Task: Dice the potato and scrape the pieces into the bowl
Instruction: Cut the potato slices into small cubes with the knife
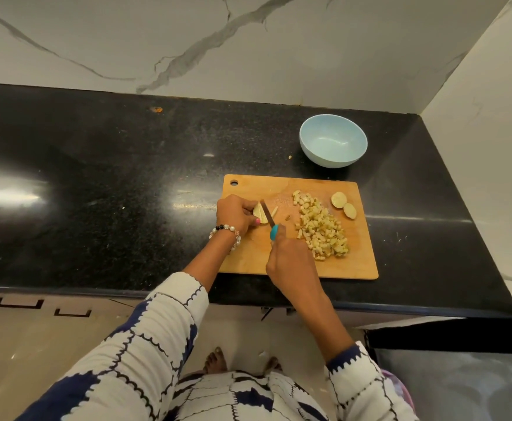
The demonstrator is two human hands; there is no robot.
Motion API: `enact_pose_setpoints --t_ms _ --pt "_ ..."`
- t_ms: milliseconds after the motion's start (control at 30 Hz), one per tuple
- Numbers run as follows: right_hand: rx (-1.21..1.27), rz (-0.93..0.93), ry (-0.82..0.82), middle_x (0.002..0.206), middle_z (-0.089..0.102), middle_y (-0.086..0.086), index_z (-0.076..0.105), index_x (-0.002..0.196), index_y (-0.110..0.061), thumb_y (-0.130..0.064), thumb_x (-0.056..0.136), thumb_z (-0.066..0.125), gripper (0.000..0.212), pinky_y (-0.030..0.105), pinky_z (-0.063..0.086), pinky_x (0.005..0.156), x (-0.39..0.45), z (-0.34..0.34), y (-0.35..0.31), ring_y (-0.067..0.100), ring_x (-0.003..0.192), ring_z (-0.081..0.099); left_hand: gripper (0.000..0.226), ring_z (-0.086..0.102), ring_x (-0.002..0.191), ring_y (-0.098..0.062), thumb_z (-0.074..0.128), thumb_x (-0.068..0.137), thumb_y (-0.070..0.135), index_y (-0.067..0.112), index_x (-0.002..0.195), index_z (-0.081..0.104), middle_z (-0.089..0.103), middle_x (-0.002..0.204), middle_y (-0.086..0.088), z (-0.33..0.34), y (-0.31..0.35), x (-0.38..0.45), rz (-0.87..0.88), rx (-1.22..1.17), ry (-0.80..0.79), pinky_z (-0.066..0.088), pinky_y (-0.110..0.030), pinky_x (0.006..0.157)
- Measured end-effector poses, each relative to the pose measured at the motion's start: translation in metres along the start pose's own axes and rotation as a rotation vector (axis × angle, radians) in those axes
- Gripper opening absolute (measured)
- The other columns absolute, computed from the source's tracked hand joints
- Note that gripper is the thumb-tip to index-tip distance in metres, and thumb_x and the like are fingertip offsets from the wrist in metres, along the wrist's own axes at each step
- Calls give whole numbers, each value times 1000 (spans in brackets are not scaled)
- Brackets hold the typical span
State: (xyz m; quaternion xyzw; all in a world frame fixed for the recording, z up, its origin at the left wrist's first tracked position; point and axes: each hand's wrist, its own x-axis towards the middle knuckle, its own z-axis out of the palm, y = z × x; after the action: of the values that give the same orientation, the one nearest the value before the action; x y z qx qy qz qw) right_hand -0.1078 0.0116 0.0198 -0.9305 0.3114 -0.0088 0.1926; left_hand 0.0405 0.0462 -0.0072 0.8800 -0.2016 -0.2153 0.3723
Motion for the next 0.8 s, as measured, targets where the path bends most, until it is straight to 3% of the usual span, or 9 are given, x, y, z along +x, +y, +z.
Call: enact_pose_setpoints --t_ms 167,433,600,733,800 --pt "-7 -3 -21 96 58 12 16 149 -5 -15 96 33 57 28 31 61 8 17 -3 20 74 50 34 66 93 -21 78 73 18 10 106 71 72 101 -7 2 2 -2 -20 20 61 51 -34 93" --pt "-55 -4 -72 110 53 19 3 149 -2 -9 93 35 65 30 32 64 2 17 -12 31 88 55 29 67 89 -21 79 71 12 11 99 73 73 94 -8 4 1 -2 -33 -10 81 53 -34 87" --pt "-48 21 -202 116 51 20 0 149 -5 -14 94 40 69 32 34 69 -27 5 -7 33 98 55 30 67 92 -21 80 70 14 12 100 73 73 97 -7 5 1 -3 -36 -8 83 52 -33 88" --pt "92 -5 -115 102 60 16 21 148 -4 -16 95 38 56 30 35 61 -30 -13 10 28 85 60 31 65 95 -22 78 73 15 10 103 71 72 101 -8 4 5 -3 -76 13 74 51 -32 90" --pt "205 0 -24 92 63 14 35 142 -2 -15 97 37 47 31 37 58 -26 -24 21 27 78 61 15 62 87 -21 77 75 18 11 87 73 70 92 -8 6 8 -2 -116 23 74 51 -32 85"
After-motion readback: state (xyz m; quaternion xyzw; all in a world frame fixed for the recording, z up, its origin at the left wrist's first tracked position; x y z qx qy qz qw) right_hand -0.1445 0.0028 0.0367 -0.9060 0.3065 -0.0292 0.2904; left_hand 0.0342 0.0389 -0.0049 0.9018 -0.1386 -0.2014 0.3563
